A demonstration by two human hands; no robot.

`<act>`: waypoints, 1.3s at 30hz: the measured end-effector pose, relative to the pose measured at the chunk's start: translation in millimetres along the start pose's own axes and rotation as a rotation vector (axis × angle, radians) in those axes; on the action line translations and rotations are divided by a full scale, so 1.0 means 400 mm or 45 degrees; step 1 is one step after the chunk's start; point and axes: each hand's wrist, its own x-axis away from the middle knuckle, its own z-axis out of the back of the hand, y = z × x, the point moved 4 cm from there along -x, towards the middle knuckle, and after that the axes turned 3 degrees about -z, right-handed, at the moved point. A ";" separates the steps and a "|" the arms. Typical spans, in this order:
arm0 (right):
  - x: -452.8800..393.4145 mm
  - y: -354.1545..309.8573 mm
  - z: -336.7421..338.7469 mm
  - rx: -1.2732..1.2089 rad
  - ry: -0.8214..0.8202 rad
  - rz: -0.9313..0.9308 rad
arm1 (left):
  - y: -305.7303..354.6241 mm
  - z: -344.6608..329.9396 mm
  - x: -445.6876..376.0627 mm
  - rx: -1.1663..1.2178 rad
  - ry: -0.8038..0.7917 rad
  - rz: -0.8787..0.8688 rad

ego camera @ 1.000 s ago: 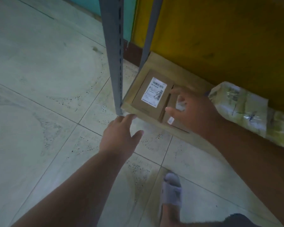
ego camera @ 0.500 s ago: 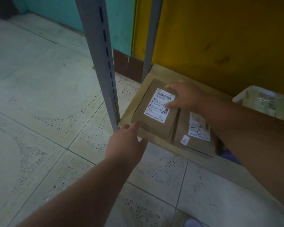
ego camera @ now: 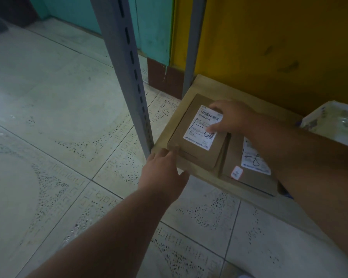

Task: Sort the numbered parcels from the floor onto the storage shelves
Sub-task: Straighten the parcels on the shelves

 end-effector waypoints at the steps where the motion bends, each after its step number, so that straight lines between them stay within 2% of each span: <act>1: -0.002 -0.003 -0.002 -0.016 -0.012 0.004 | -0.002 0.003 -0.001 0.006 0.008 -0.001; 6: -0.018 -0.027 -0.006 0.002 -0.001 0.037 | -0.016 0.011 -0.006 0.054 0.073 0.003; 13: -0.013 -0.026 -0.005 -0.045 -0.038 0.036 | -0.012 0.017 0.000 0.031 0.044 0.025; 18: 0.049 0.048 0.063 -0.032 0.000 -0.029 | 0.043 0.018 0.040 0.127 0.086 0.022; 23: 0.151 0.156 0.067 0.307 -0.224 -0.142 | 0.156 -0.091 0.088 0.461 -0.149 0.102; 27: 0.173 0.187 0.030 0.331 -0.161 -0.160 | 0.202 -0.146 0.083 0.586 -0.207 0.165; 39: 0.161 0.200 0.026 0.249 -0.111 -0.223 | 0.223 -0.149 0.082 0.620 -0.130 0.120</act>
